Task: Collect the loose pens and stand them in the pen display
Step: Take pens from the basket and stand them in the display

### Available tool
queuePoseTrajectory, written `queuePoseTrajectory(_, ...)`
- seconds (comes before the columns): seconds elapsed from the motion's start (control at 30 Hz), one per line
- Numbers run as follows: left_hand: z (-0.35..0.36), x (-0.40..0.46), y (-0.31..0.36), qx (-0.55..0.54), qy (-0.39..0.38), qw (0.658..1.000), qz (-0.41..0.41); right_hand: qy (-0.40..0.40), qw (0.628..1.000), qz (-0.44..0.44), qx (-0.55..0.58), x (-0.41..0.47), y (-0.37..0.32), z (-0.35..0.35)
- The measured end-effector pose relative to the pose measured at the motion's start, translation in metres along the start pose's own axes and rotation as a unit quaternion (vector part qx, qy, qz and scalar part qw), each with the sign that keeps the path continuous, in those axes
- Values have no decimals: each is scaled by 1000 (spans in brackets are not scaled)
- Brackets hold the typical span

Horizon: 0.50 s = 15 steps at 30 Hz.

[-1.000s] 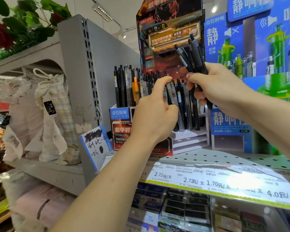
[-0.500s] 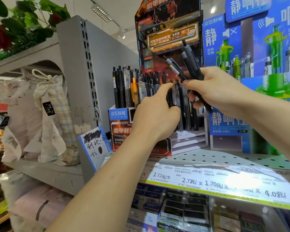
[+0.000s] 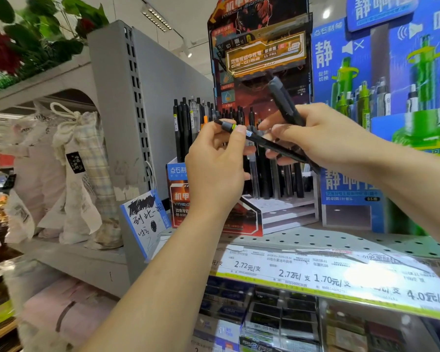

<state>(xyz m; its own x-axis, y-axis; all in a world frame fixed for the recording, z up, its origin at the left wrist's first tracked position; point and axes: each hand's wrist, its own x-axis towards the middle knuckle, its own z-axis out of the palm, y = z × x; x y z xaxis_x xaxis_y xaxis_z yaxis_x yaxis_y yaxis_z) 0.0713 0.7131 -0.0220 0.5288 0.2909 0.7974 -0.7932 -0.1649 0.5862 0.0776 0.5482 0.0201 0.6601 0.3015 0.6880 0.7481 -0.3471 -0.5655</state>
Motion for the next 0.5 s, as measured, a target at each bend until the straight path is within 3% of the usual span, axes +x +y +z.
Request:
queuePoseTrajectory(0.1, -3, -1, -1, -40, -7, 999, 2, 62, 995, 0, 75, 3, 1, -2)
queuePoseTrajectory(0.27, 1, -4, -4, 63, -54, 994, 66, 131, 983, -2, 131, 6, 5, -6)
queuePoseTrajectory(0.5, -1, -6, -10, 106, -65, 985, 115, 87, 988, 3, 129, 6, 4, -8)
